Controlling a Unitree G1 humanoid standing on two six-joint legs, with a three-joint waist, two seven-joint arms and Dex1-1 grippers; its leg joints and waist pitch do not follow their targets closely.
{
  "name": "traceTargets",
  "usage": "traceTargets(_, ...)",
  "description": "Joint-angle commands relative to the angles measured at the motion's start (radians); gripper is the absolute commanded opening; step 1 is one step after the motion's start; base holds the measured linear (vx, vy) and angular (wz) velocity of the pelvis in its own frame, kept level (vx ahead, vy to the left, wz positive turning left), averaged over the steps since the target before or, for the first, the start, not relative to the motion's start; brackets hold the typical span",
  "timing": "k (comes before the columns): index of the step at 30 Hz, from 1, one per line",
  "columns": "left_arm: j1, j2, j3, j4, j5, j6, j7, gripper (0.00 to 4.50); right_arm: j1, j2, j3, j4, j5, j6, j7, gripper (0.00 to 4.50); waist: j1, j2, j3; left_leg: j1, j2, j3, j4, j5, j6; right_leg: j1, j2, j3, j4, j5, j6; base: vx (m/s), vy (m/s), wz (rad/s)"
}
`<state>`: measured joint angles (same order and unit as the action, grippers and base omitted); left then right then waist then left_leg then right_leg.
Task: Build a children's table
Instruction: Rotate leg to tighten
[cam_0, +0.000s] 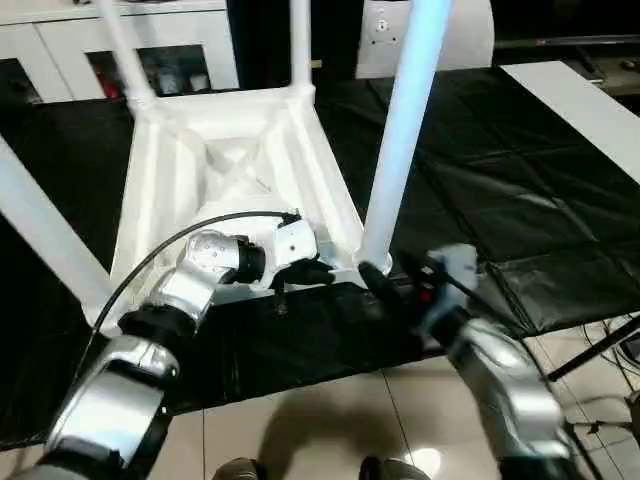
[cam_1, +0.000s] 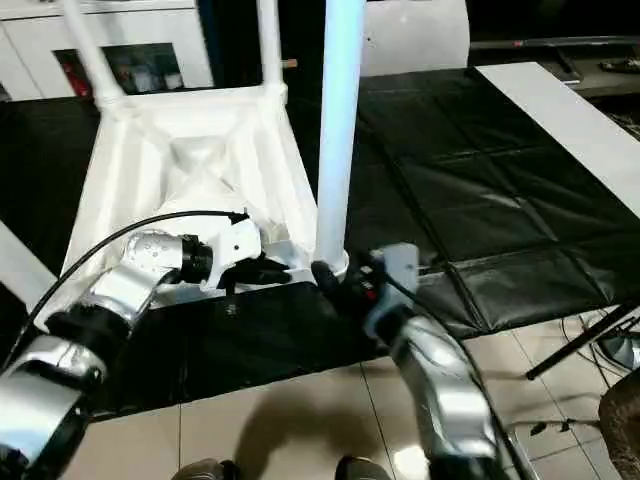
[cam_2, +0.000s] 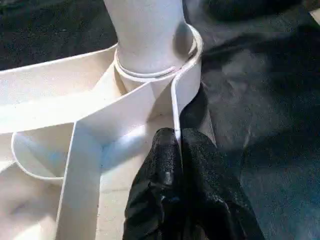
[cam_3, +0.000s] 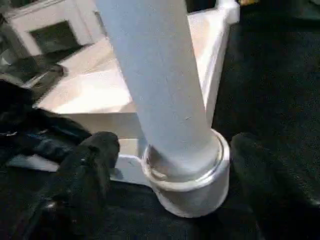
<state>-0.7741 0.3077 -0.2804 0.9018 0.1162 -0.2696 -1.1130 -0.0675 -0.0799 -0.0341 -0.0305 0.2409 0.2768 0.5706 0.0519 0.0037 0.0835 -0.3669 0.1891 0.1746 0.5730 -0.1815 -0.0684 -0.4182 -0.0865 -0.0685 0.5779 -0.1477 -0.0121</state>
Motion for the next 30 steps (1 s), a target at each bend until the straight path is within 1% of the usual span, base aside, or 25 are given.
traceTargets(1,-0.060,0.017,0.003,0.021,0.025,-0.077,0.007,0.00,0.033,-0.019,-0.005,-0.051,0.029,0.012,0.035,4.23,-0.001,0.003,-0.087,0.010,0.032,-0.003,-0.061,-0.193,0.058,0.069,-0.053,0.046,-0.060,-0.193,-0.215,0.000,0.000,0.00)
traceTargets(3,-0.079,0.013,0.022,0.060,0.017,-0.097,0.030,0.00,0.066,-0.030,-0.002,-0.092,0.063,0.019,0.066,4.40,0.003,-0.001,-0.088,0.007,0.031,-0.004,-0.061,-0.191,0.053,0.071,-0.056,0.045,-0.059,-0.220,-0.204,0.000,0.000,0.00)
traceTargets(5,-0.088,0.006,0.043,0.081,-0.009,-0.089,0.013,0.00,0.081,-0.038,0.006,-0.114,0.079,0.023,0.081,4.49,0.005,0.000,-0.087,0.008,0.032,-0.005,-0.060,-0.194,0.050,0.068,-0.058,0.044,-0.061,-0.249,-0.201,0.000,0.000,0.00)
traceTargets(6,-0.088,0.002,0.056,0.083,-0.027,-0.079,0.000,0.43,0.090,-0.044,0.011,-0.129,0.086,0.029,0.088,4.50,0.006,-0.003,-0.087,0.006,0.033,-0.005,-0.061,-0.192,0.049,0.069,-0.057,0.043,-0.061,-0.253,-0.201,0.000,0.000,0.00)
traceTargets(8,-0.078,-0.008,0.087,0.065,-0.074,-0.047,-0.019,0.54,0.099,-0.048,0.014,-0.151,0.070,0.017,0.070,4.50,0.008,-0.004,-0.089,0.009,0.035,-0.004,-0.058,-0.177,0.051,0.065,-0.057,0.044,-0.057,-0.231,-0.212,0.000,0.000,0.00)
traceTargets(9,-0.064,-0.015,0.112,0.043,-0.116,-0.021,-0.026,0.61,0.106,-0.057,0.016,-0.185,0.078,0.094,0.041,4.50,0.009,-0.003,-0.088,0.008,0.035,-0.003,-0.059,-0.168,0.051,0.066,-0.056,0.044,-0.053,-0.207,-0.231,0.000,0.000,0.00)
traceTargets(10,-0.063,-0.016,0.114,0.042,-0.119,-0.021,-0.026,0.61,0.106,-0.058,0.017,-0.188,0.078,0.102,0.038,4.50,0.010,-0.003,-0.087,0.009,0.034,-0.004,-0.059,-0.166,0.052,0.066,-0.054,0.044,-0.052,-0.203,-0.236,0.000,0.000,0.00)
traceTargets(11,-0.047,-0.020,0.134,0.020,-0.147,-0.015,-0.012,0.86,0.107,-0.063,0.023,-0.205,0.064,0.136,0.011,4.50,0.009,-0.003,-0.087,0.010,0.035,-0.004,-0.059,-0.170,0.051,0.065,-0.054,0.044,-0.051,-0.199,-0.240,0.000,0.000,0.00)
traceTargets(12,-0.029,-0.023,0.151,-0.006,-0.162,0.005,0.018,0.92,0.108,-0.064,0.028,-0.218,0.060,0.154,-0.004,4.50,0.008,-0.004,-0.086,0.009,0.032,-0.003,-0.059,-0.180,0.050,0.065,-0.054,0.043,-0.055,-0.219,-0.234,0.000,0.000,0.00)
traceTargets(13,-0.014,-0.027,0.168,-0.025,-0.173,0.029,0.050,0.92,0.109,-0.064,0.032,-0.233,0.064,0.168,-0.011,4.50,0.007,-0.008,-0.087,0.009,0.034,-0.002,-0.058,-0.186,0.046,0.067,-0.055,0.043,-0.053,-0.229,-0.231,0.000,0.000,0.00)
traceTargets(14,-0.012,-0.027,0.169,-0.027,-0.173,0.031,0.053,0.97,0.110,-0.064,0.033,-0.234,0.065,0.169,-0.012,4.50,0.008,-0.005,-0.086,0.009,0.033,-0.003,-0.057,-0.188,0.045,0.066,-0.057,0.042,-0.054,-0.252,-0.222,0.000,0.000,0.00)
traceTargets(15,0.051,-0.031,0.205,-0.127,-0.186,0.119,0.151,0.97,0.109,-0.050,0.049,-0.256,0.043,0.183,-0.050,4.50,0.006,-0.006,-0.086,0.004,0.034,-0.004,-0.058,-0.189,0.040,0.068,-0.055,0.042,-0.053,-0.267,-0.210,0.000,0.000,0.00)
traceTargets(16,0.051,-0.031,0.205,-0.127,-0.186,0.119,0.151,1.18,0.109,-0.050,0.049,-0.256,0.043,0.183,-0.050,4.50,0.004,-0.006,-0.085,0.002,0.035,-0.005,-0.059,-0.187,0.038,0.069,-0.056,0.042,-0.053,-0.272,-0.208,0.000,0.000,0.00)
traceTargets(17,0.091,-0.036,0.227,-0.195,-0.194,0.164,0.201,1.29,0.108,-0.044,0.064,-0.264,0.021,0.184,-0.071,4.50,0.002,-0.003,-0.085,0.007,0.033,-0.003,-0.057,-0.197,0.035,0.064,-0.055,0.041,-0.058,-0.310,-0.193,0.000,0.000,0.00)
traceTargets(18,0.156,-0.046,0.260,-0.315,-0.214,0.249,0.258,1.29,0.109,-0.037,0.087,-0.278,-0.002,0.195,-0.096,4.50,-0.001,0.000,-0.085,0.006,0.035,-0.004,-0.058,-0.199,0.032,0.062,-0.054,0.041,-0.061,-0.327,-0.186,0.000,0.000,0.00)
traceTargets(19,0.188,-0.053,0.276,-0.376,-0.227,0.299,0.281,1.29,0.110,-0.035,0.096,-0.286,-0.002,0.209,-0.101,4.50,-0.002,0.004,-0.086,0.005,0.038,-0.006,-0.059,-0.200,0.026,0.064,-0.055,0.041,-0.057,-0.319,-0.191,0.000,0.000,0.00)
traceTargets(21,0.269,-0.080,0.310,-0.518,-0.244,0.383,0.359,1.29,0.111,-0.030,0.113,-0.297,-0.005,0.218,-0.111,4.50,-0.008,-0.003,-0.085,0.006,0.034,-0.003,-0.057,-0.211,0.032,0.058,-0.048,0.041,-0.066,-0.330,-0.179,0.000,0.000,0.00)
traceTargets(22,0.298,-0.091,0.322,-0.568,-0.252,0.409,0.388,1.29,0.111,-0.029,0.119,-0.300,-0.008,0.215,-0.117,4.50,-0.007,0.002,-0.090,0.007,0.040,-0.006,-0.056,-0.204,0.026,0.062,-0.053,0.042,-0.056,-0.307,-0.187,0.000,0.000,0.00)
traceTargets(23,0.352,-0.108,0.328,-0.652,-0.234,0.440,0.439,1.29,0.109,-0.026,0.122,-0.298,-0.007,0.210,-0.124,4.50,-0.011,-0.011,-0.083,0.005,0.039,-0.002,-0.058,-0.215,0.033,0.055,-0.045,0.041,-0.065,-0.314,-0.183,0.000,0.000,0.00)
traceTargets(24,0.414,-0.135,0.332,-0.744,-0.217,0.474,0.489,1.29,0.107,-0.023,0.129,-0.291,-0.010,0.198,-0.125,4.50,-0.012,-0.018,-0.083,0.002,0.038,-0.003,-0.059,-0.221,0.037,0.057,-0.046,0.041,-0.065,-0.329,-0.174,0.000,0.000,0.00)
traceTargets(25,0.453,-0.151,0.330,-0.806,-0.205,0.501,0.525,1.29,0.106,-0.022,0.133,-0.287,-0.010,0.193,-0.126,4.50,-0.013,-0.016,-0.080,0.001,0.040,-0.005,-0.061,-0.226,0.038,0.055,-0.047,0.041,-0.067,-0.347,-0.163,0.000,0.000,0.00)
traceTargets(26,0.455,-0.152,0.329,-0.810,-0.205,0.503,0.528,1.29,0.106,-0.022,0.133,-0.287,-0.010,0.193,-0.126,4.50,-0.012,-0.011,-0.083,0.006,0.044,-0.006,-0.060,-0.230,0.033,0.054,-0.047,0.042,-0.063,-0.343,-0.161,0.000,0.000,0.00)
traceTargets(27,0.508,-0.183,0.334,-0.888,-0.182,0.523,0.599,1.29,0.102,-0.016,0.142,-0.278,-0.012,0.189,-0.128,4.50,-0.015,-0.016,-0.080,0.005,0.041,-0.004,-0.061,-0.250,0.033,0.050,-0.042,0.042,-0.071,-0.364,-0.145,0.000,0.000,0.00)
traceTargets(28,0.517,-0.189,0.334,-0.904,-0.179,0.532,0.614,1.29,0.101,-0.015,0.144,-0.277,-0.012,0.189,-0.128,4.50,-0.017,-0.014,-0.080,0.004,0.044,-0.007,-0.064,-0.265,0.027,0.053,-0.043,0.042,-0.068,-0.368,-0.141,0.000,0.000,0.00)
traceTargets(30,0.566,-0.207,0.326,-0.986,-0.149,0.561,0.677,1.29,0.086,-0.014,0.164,-0.268,-0.027,0.169,-0.125,4.50,-0.022,-0.014,-0.076,0.003,0.037,-0.011,-0.066,-0.321,0.017,0.048,-0.041,0.039,-0.084,-0.448,-0.099,0.000,0.000,0.00)
